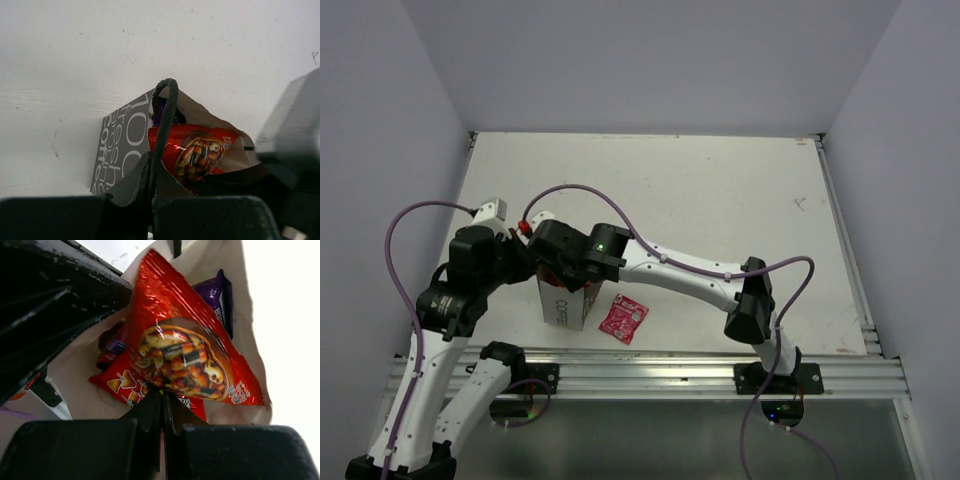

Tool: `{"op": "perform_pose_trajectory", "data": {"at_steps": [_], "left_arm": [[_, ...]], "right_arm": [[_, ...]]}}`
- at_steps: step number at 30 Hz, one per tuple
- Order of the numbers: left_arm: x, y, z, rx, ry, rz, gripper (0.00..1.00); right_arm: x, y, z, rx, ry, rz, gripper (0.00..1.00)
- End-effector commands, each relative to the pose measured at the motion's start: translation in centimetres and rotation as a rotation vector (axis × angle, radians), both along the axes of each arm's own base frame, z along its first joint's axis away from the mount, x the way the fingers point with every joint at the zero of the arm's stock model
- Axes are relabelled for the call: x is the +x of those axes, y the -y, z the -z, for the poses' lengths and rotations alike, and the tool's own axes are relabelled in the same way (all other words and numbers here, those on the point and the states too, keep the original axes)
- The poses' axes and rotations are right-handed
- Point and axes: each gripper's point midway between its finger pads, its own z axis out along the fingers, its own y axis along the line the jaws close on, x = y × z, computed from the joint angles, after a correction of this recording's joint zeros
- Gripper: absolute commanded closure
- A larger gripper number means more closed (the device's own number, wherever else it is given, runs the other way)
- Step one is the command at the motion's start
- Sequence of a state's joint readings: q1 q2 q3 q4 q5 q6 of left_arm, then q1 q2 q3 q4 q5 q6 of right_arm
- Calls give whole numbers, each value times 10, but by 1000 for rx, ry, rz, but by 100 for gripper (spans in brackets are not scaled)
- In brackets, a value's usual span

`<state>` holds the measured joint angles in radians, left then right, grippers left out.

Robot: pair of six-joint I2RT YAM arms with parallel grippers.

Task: Place the snacks into the paper bag

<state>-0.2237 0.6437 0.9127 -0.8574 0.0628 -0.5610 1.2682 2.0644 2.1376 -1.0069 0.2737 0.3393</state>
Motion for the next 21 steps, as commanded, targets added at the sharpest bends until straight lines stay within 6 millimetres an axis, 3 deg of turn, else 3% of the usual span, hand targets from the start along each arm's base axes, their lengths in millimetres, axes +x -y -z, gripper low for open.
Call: {"op": "perform_pose_trajectory", "data": {"at_steps": [1, 6, 7, 9, 10, 11, 13, 15, 16, 17, 18, 19, 20, 21], "left_arm": [[5, 5, -27, -34, 99, 22, 100], [3, 6, -25, -35, 97, 30, 100], [3, 6, -26, -35, 99, 31, 100], [3, 7, -24, -34, 96, 36, 100], [3, 7, -25, -35, 99, 38, 100], [4, 8, -24, -34, 96, 40, 100], [4, 9, -22, -34, 90, 45, 100], [4, 9, -20, -35, 87, 49, 100], [4, 9, -19, -35, 84, 48, 100], [4, 10, -18, -35, 84, 50, 100], [5, 10, -18, -35, 82, 50, 100], [5, 10, -17, -35, 79, 50, 100], [5, 10, -15, -34, 75, 50, 100], [5, 10, -16, -34, 76, 51, 100]], "right_arm": [[-16, -5, 26, -75, -64, -52, 100], [-11, -4, 25, -96, -39, -38, 100], [-8, -5, 14, -77, -21, -34, 100], [-4, 1, -11, -55, 21, -28, 87], [2, -1, -41, 7, 65, -15, 74], [2, 2, -59, 31, 80, -16, 57], [3, 9, -123, 177, 139, 3, 52], [-1, 21, -158, 268, 156, 20, 43], [-7, 41, -176, 309, 157, 31, 39], [-9, 44, -184, 354, 152, 50, 34], [-11, 51, -182, 361, 144, 59, 33], [-18, 72, -168, 332, 129, 68, 32], [-18, 75, -161, 346, 123, 88, 32], [-21, 88, -114, 241, 93, 98, 32]]}}
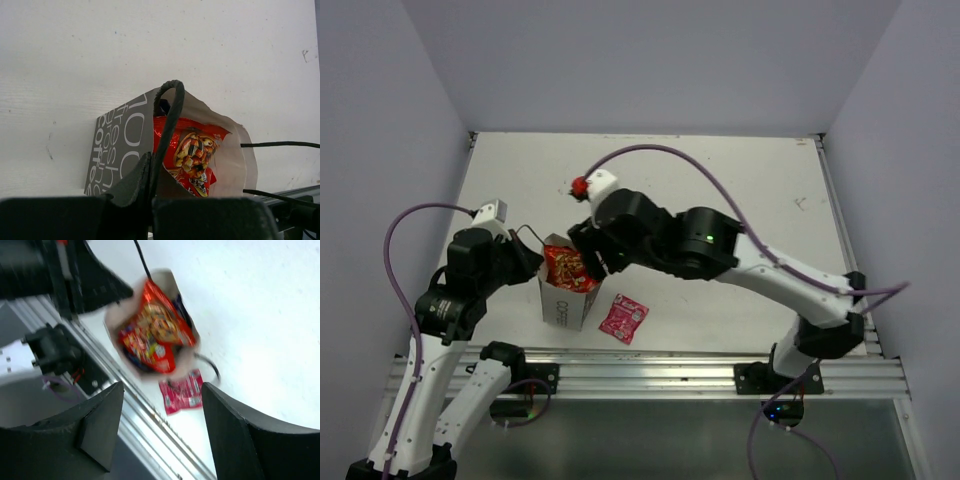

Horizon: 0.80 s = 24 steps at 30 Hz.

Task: Place the snacks into the paper bag

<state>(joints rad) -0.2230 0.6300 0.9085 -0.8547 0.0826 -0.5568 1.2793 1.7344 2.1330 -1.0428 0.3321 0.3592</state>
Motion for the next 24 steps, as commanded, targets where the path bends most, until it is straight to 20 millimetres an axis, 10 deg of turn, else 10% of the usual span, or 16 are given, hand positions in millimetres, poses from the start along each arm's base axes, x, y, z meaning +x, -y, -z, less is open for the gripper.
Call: {"op": "perform_pose_trajectory", "data": {"at_steps": [1, 3, 4, 10, 24], "left_arm": [[8, 7, -13, -22, 63, 31, 100], [8, 7, -11, -21, 57, 31, 100], [8, 7, -10, -20, 52, 32, 100], [7, 7, -8, -18, 41, 34, 100], [-13, -16, 9, 52, -74, -71, 100]], "right_arm": [[-12, 44, 32, -16, -33, 63, 32], [-18, 50, 64, -7, -71, 78, 32], [-25, 64, 117, -102, -117, 83, 32], [-45, 72, 205, -86, -228, 88, 32], [-37, 24, 246, -107, -171, -13, 32]]}}
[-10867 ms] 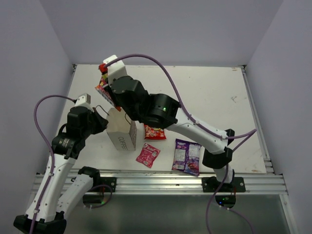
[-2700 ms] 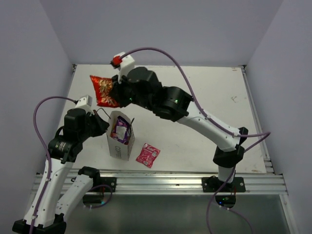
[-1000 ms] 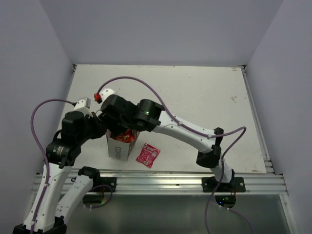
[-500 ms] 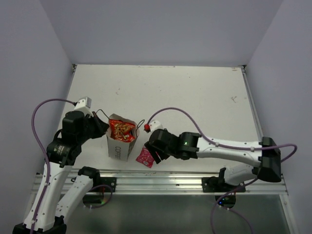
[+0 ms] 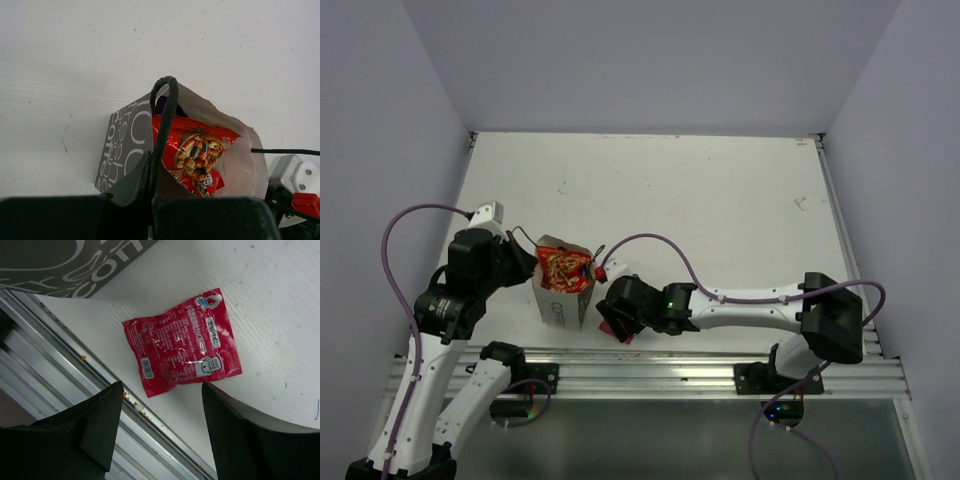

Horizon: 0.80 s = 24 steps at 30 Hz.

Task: Place the snacks into the paper bag

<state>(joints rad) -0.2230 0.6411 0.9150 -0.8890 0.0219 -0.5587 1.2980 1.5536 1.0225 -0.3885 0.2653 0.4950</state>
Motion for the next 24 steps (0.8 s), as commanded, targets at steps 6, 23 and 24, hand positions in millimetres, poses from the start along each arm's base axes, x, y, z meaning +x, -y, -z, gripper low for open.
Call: {"op": "perform_pose_trajectory", "data": {"at_steps": [6, 23, 24], "left_arm": [[-23, -7, 11, 10, -77, -27, 100], [-21, -6, 10, 5, -70, -21, 100], [-20, -5, 10, 2, -69, -19, 100]], "right_arm": [[2, -32, 21, 38, 12, -62, 32], [2, 14, 89, -172, 23, -34, 88], [4, 16, 85, -175, 32, -29, 97]]}}
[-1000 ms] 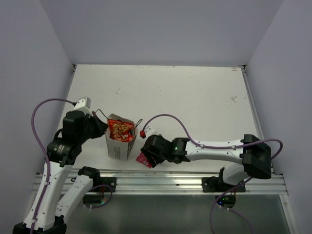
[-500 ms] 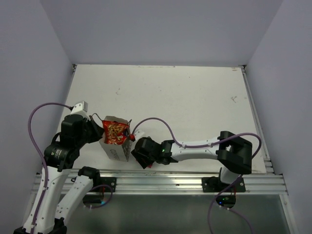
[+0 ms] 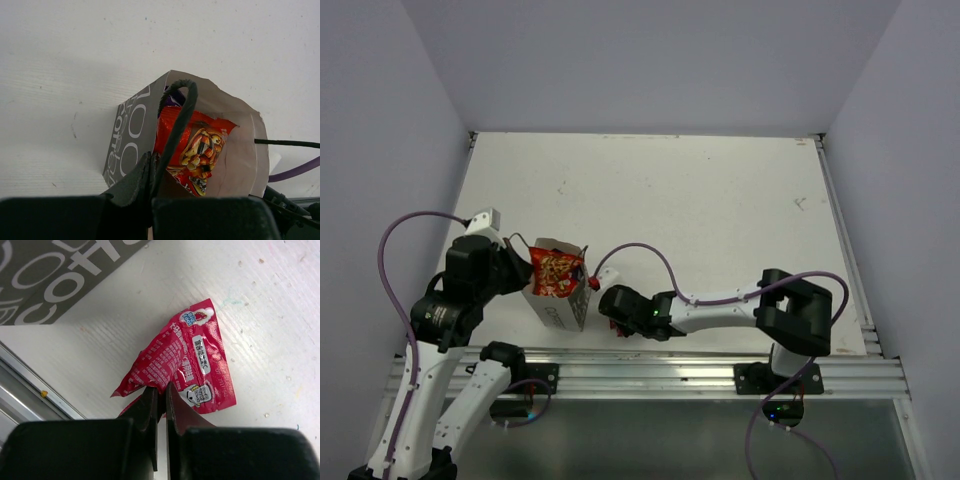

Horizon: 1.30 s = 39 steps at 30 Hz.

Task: Place the snacks into the paper bag

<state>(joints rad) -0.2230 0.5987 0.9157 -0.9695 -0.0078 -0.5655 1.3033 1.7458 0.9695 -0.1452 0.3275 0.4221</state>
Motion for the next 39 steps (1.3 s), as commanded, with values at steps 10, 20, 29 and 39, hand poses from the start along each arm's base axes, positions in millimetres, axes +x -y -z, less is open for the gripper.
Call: {"op": "perform_pose_trajectory", "data": {"at_steps": [10, 20, 29, 39], "left_arm": [[5, 9, 3, -39, -13, 18, 100], [5, 13, 4, -54, -6, 33, 100], [5, 13, -3, -68, 16, 25, 100], [5, 13, -4, -71, 25, 25, 100]], "right_arm": [[26, 64, -186, 46, 245, 121, 100], [35, -69, -344, 380, 331, -121, 100], [20, -148, -276, 320, 146, -253, 100], [11, -107, -237, 161, 74, -217, 100]]}}
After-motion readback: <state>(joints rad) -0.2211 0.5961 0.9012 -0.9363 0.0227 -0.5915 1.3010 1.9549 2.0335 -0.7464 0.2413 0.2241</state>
